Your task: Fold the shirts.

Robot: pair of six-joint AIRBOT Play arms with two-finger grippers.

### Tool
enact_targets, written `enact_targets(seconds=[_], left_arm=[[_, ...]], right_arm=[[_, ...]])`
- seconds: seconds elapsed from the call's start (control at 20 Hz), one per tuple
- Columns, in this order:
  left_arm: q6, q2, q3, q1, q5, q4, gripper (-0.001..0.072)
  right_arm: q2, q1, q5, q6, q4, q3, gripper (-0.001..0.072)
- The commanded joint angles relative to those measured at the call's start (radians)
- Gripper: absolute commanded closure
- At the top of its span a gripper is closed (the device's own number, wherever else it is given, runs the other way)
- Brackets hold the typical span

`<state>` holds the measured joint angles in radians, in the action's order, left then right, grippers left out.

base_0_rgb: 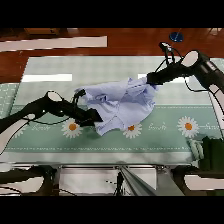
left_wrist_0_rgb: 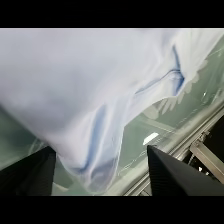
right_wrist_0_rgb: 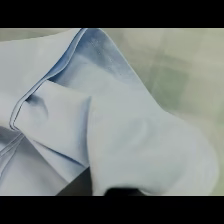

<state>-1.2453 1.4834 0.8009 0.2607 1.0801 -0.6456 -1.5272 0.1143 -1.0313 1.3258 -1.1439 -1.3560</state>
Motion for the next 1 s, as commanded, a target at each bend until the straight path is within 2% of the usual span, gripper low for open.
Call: enact_targets(seconds=[0.0, 0.05, 0.25, 0.4, 0.55, 0.7, 0.95], left_arm=[[-0.009, 0.085, 0.089, 0.058, 0.008, 0.003, 0.0358], [-0.005, 0.102, 0.115, 0.058, 0.029, 0.003, 0.0676], [0.034, 0.075, 0.201, -0.004, 0.163, -0.001, 0.0684], [0.059, -0.065, 0.27, -0.113, 0.269, 0.0, 0.0684], [0.058, -0.296, 0.366, -0.256, 0.275, 0.0, 0.0685], [0.055, -0.5, 0.509, -0.399, 0.26, 0.025, 0.0685], [0.051, -0.705, 0.731, -0.512, 0.154, 0.054, 0.0685]], right_arm=[[0.0, 0.001, -0.005, -0.001, 0.0, 0.0, 0.0689], [0.0, 0.001, -0.01, -0.001, 0.0, 0.0, 0.0689], [0.014, 0.001, -0.039, -0.003, -0.027, 0.0, 0.0689], [0.093, 0.001, -0.05, -0.001, -0.121, 0.0, 0.0689], [0.231, 0.001, -0.082, 0.01, -0.187, 0.0, 0.069], [0.414, 0.001, -0.108, 0.055, -0.18, 0.0, 0.069], [0.679, 0.001, -0.103, 0.145, -0.153, -0.135, 0.069]])
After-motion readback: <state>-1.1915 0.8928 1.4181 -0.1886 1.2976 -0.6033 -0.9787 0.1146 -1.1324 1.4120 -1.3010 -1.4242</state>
